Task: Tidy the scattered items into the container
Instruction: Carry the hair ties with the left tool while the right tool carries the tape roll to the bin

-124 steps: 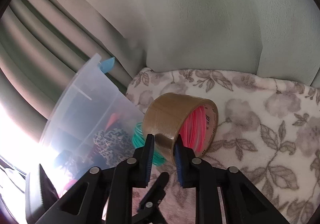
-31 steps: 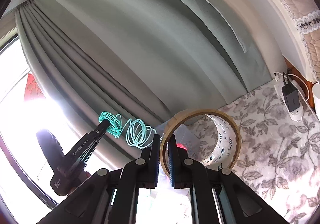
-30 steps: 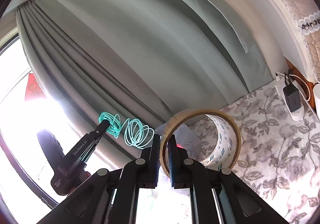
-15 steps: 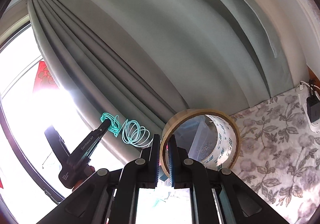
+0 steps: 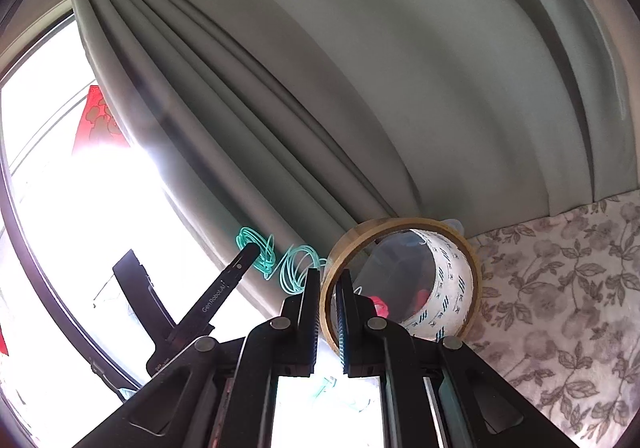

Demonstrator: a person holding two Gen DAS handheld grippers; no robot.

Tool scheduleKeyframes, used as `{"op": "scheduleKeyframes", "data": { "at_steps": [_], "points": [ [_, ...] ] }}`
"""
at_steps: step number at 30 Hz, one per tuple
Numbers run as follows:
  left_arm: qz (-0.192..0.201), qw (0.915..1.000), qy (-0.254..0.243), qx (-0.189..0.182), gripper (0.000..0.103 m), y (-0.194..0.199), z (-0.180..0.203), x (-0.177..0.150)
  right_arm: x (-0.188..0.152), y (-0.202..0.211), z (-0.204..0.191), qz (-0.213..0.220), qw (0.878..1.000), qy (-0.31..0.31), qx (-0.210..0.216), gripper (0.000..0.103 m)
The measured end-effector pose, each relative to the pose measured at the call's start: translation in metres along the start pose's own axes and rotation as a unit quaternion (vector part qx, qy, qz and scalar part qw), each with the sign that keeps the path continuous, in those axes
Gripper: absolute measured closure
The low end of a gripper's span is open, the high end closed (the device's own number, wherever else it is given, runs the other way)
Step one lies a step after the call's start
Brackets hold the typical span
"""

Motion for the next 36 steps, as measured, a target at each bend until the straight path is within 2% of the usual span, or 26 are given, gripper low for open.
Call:
{"op": "scheduleKeyframes", "data": {
  "at_steps": [7,15,23,27,29,33,36],
  "points": [
    [-0.019,0.9997,0.014,0.010,0.098,-0.018,-0.029,-0.008,-0.001,-0.060,0.004,-0.044,0.999,0.003,0.011,0.094],
    [-0.041,0.9989,0.023,-0.002,0.098,-0.040,-0.045,-0.020,-0.013,-0.119,0.019,-0.096,0.995,-0.002,0.013,0.094],
    [-0.075,0.9967,0.025,-0.016,0.098,-0.069,-0.051,-0.049,-0.030,-0.163,0.063,-0.140,0.990,-0.021,-0.013,0.094],
    [-0.096,0.9950,0.020,-0.016,0.098,-0.084,-0.053,-0.064,-0.037,-0.179,0.089,-0.156,0.987,-0.034,-0.028,0.094],
    [-0.104,0.9941,0.025,-0.015,0.098,-0.090,-0.055,-0.070,-0.037,-0.186,0.098,-0.160,0.986,-0.043,-0.021,0.094],
    [-0.121,0.9920,0.032,-0.014,0.098,-0.099,-0.051,-0.082,-0.046,-0.199,0.082,-0.163,0.986,-0.034,-0.021,0.094],
    [-0.133,0.9905,0.035,-0.010,0.098,-0.109,-0.054,-0.088,-0.038,-0.213,0.097,-0.159,0.986,-0.030,-0.028,0.094]
  ]
}}
Point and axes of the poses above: each gripper's, at about its wrist camera, not at the fingertips, and y roughly against the way its jaws point, z to its right, x to its top, the point moved 6 cm from there along -y, roughly the way its jaws point, and after that the axes turned 5 degrees about x, right-handed, at the moved point
